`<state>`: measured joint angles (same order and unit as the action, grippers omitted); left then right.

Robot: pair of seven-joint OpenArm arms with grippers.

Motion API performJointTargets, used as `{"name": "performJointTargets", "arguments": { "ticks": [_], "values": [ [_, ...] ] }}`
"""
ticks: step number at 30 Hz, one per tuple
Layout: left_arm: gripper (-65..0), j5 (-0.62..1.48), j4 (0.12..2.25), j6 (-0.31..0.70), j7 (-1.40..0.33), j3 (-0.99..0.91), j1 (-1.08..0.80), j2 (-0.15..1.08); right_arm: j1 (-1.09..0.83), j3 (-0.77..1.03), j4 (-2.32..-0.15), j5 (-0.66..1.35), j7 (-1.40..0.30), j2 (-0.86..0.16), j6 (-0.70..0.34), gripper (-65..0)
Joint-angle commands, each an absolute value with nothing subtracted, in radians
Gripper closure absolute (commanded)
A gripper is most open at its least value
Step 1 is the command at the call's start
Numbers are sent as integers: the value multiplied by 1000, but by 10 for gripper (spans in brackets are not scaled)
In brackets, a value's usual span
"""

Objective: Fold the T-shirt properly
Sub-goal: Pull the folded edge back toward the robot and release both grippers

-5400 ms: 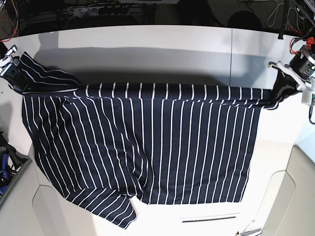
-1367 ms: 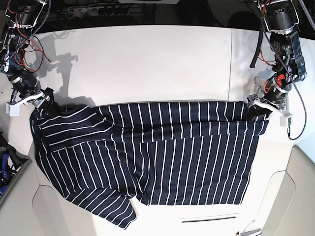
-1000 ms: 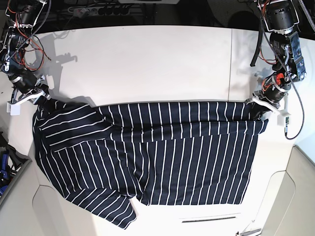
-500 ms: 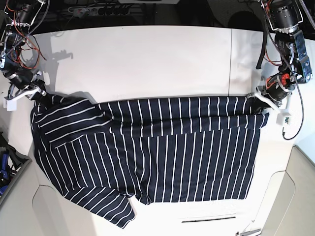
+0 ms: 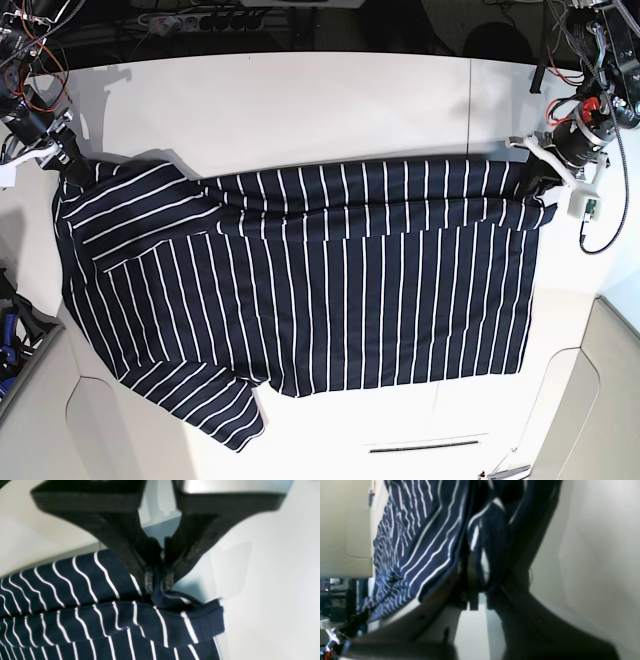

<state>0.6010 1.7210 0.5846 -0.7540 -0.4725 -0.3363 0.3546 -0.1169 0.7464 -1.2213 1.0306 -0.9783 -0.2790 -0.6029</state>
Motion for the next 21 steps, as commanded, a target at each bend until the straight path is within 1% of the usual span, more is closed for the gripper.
{"name": "performJointTargets", "arguments": {
  "ticks": [1, 6, 14, 21],
  "values": [
    [0, 609, 1745, 588, -734, -479, -340, 371, -120, 754, -1253, 1066, -971, -297, -611, 0],
    [0, 609, 1748, 587, -742, -488, -375, 371, -194, 754, -1330, 1066, -974, -297, -610, 0],
    [0, 614, 1748, 588, -753, -568, -422, 371, -316, 754, -1485, 1066, -978, -296, -610, 0],
    [0, 647, 1748, 588, -768, -597, -471, 371, -351, 754, -1523, 1066, -996, -297, -610, 0]
  ]
}}
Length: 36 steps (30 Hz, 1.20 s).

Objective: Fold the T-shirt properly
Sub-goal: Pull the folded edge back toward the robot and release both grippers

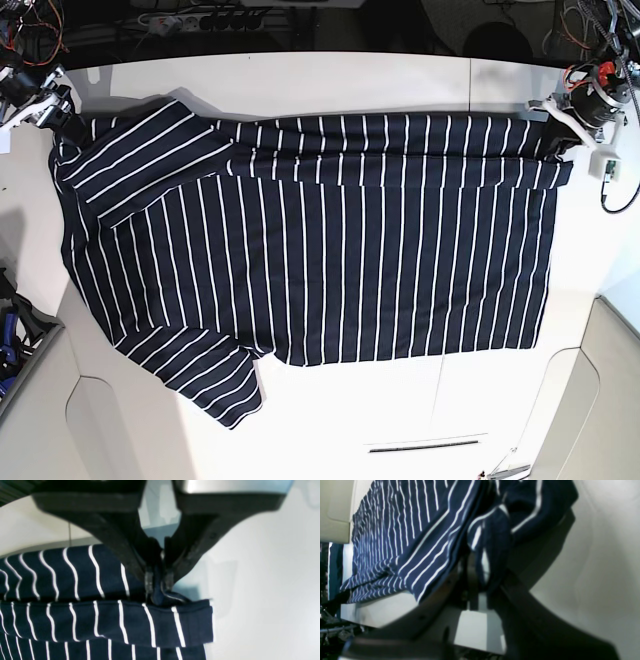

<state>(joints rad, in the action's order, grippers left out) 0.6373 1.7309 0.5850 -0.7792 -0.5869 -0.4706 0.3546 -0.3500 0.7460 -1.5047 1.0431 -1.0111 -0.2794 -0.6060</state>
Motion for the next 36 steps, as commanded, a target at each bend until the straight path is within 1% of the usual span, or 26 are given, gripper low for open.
{"name": "performJointTargets", "arguments": {
  "ticks": [1, 8, 25, 26, 27, 29, 31, 32, 34, 36],
  "values": [
    [0, 649, 1748, 588, -768, -597, -479, 371, -354, 754, -1523, 1066, -996, -296, -610, 0],
    [0, 654, 1748, 588, -772, -597, -519, 371, -387, 754, -1523, 1066, -997, -296, -610, 0],
    [0, 654, 1748, 588, -783, -597, -518, 371, -408, 754, -1523, 1062, -994, -296, -609, 0],
    [-12, 654, 1748, 587, -784, -597, -518, 371, -408, 754, -1523, 1061, -993, -296, -609, 0],
    [-46, 654, 1748, 587, -786, -597, -518, 371, -408, 754, -1523, 1059, -991, -296, -609, -4],
    [-114, 654, 1748, 587, -787, -597, -518, 371, -407, 754, -1523, 1044, -979, -296, -609, -99],
    [-162, 654, 1748, 587, -787, -597, -518, 371, -407, 754, -1523, 1015, -961, -296, -609, -180],
    [-179, 654, 1748, 587, -786, -597, -518, 371, -406, 754, -1523, 1002, -953, -297, -609, -210],
    [-203, 654, 1748, 587, -786, -597, -518, 371, -396, 759, -1523, 986, -942, -296, -609, -238],
    [-231, 654, 1748, 587, -782, -597, -518, 371, -383, 775, -1523, 972, -942, -297, -606, -239]
  ]
}}
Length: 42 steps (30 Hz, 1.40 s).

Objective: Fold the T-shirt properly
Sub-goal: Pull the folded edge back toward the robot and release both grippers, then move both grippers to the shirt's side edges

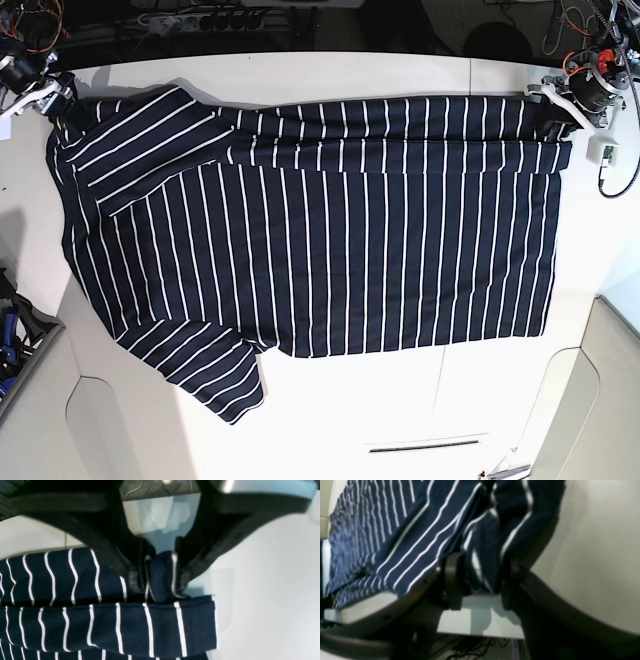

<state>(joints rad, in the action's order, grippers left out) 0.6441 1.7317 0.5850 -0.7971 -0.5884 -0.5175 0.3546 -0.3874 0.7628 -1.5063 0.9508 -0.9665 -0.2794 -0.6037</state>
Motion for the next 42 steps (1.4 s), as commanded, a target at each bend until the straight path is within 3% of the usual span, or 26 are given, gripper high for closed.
{"name": "performJointTargets", "arguments": {
  "ticks": [1, 4, 8, 20, 28, 32, 35, 42],
  "values": [
    [-248, 654, 1748, 587, -782, -597, -518, 371, -374, 788, -1523, 971, -942, -296, -606, -239],
    [-290, 654, 1748, 587, -783, -603, -518, 371, -354, 836, -1523, 972, -942, -297, -606, -239],
    [-291, 656, 1748, 542, -783, -658, -518, 371, -321, 898, -1523, 972, -942, -297, -606, -239],
    [-291, 804, 1748, 573, -831, -871, -518, 372, -229, 932, -1523, 964, -912, -299, -606, -239],
    [-294, 823, 1748, 573, -827, -876, -467, 372, -110, 932, -1523, 884, -862, -299, -606, -239],
    [-347, 823, 1748, 574, -826, -875, -416, 375, -51, 932, -1523, 842, -833, -300, -605, -240],
    [-347, 823, 1748, 573, -812, -863, -390, 390, -6, 922, -1523, 807, -833, -300, -598, -240],
    [-347, 792, 1748, 572, -781, -811, -332, 430, 56, 813, -1515, 680, -757, -321, -591, -240]
  ]
}}
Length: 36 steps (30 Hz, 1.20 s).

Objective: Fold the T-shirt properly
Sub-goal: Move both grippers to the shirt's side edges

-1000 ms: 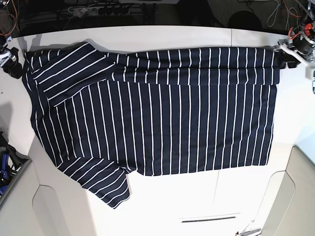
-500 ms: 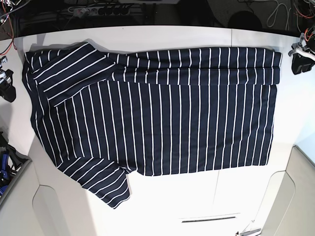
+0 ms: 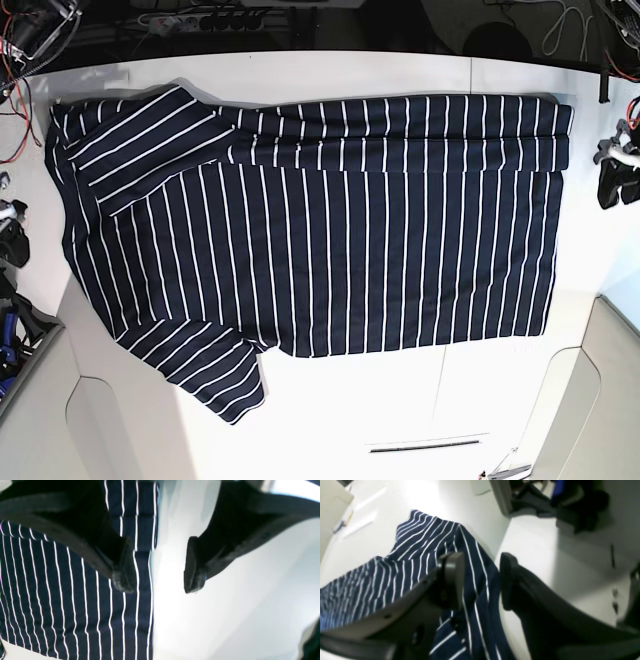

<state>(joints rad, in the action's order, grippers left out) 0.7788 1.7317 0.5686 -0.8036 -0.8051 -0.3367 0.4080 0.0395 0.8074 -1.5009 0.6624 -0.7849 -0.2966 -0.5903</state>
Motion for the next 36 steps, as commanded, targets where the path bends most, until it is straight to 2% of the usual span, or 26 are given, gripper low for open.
{"name": "performJointTargets", "arguments": {
  "ticks": [1, 9, 14, 22, 29, 36],
  "values": [
    [-347, 780, 1748, 571, -781, -802, -321, 433, 64, 792, -1512, 654, -744, -326, -579, -240],
    [-347, 683, 1745, 535, -736, -719, -263, 436, 176, 673, -1381, 571, -695, -372, -564, -246],
    [-415, 668, 1745, 533, -701, -675, -263, 447, 268, 667, -1217, 564, -675, -400, -565, -388],
    [-417, 663, 1701, 500, -678, -667, -190, 480, 385, 648, -981, 564, -620, -446, -567, -392],
    [-417, 692, 1525, 501, -685, -658, -92, 516, 413, 549, -854, 494, -502, -448, -572, -392],
    [-417, 675, 1359, 502, -684, -560, 5, 541, 413, 456, -761, 452, -414, -448, -564, -392]
  ]
}}
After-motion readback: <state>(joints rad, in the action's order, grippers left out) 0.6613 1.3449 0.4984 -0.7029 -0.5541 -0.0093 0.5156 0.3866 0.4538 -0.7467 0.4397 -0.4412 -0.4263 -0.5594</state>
